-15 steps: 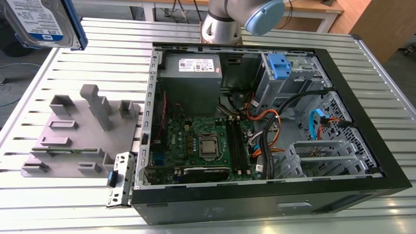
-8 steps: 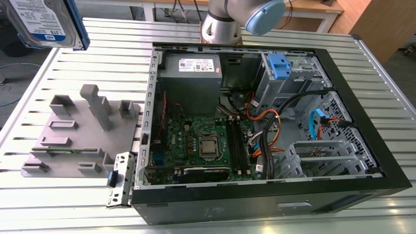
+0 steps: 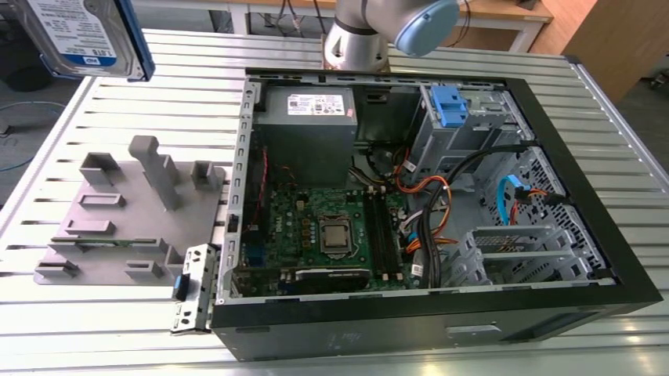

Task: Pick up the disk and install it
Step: 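Pick up the disk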

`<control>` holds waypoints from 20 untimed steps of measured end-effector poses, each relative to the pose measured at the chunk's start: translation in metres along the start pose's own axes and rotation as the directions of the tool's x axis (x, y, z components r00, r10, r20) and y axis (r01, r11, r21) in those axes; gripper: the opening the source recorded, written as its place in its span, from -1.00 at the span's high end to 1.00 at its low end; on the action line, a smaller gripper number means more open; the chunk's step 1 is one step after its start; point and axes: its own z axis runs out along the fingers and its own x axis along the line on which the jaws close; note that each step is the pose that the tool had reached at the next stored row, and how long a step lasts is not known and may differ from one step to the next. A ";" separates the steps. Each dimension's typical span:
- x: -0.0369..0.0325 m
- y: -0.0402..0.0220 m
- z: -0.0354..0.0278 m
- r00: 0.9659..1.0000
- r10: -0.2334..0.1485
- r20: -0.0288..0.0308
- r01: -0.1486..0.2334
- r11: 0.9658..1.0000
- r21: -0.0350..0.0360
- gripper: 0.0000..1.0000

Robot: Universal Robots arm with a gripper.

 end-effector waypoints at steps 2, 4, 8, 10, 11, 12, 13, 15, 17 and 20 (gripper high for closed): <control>-0.0002 -0.0036 -0.0001 1.000 0.000 0.000 0.000 1.000 0.000 0.31; -0.0004 -0.0070 -0.0003 1.000 0.000 0.000 0.000 1.000 0.000 0.31; -0.0007 -0.0128 -0.0005 1.000 0.000 0.000 0.000 1.000 0.000 0.31; -0.0009 -0.0159 -0.0006 1.000 0.000 0.000 0.000 1.000 0.000 0.31; -0.0010 -0.0172 -0.0007 1.000 0.000 0.000 0.000 1.000 0.000 0.31; -0.0010 -0.0186 -0.0007 1.000 0.000 0.000 0.000 1.000 0.000 0.31; -0.0011 -0.0201 -0.0008 1.000 0.000 0.000 0.000 1.000 0.000 0.31; -0.0013 -0.0233 -0.0008 1.000 0.000 0.000 0.000 1.000 0.000 0.31; -0.0015 -0.0264 -0.0010 1.000 0.000 0.000 0.000 1.000 0.000 0.31; -0.0018 -0.0316 -0.0012 1.000 0.000 0.000 0.000 1.000 0.000 0.31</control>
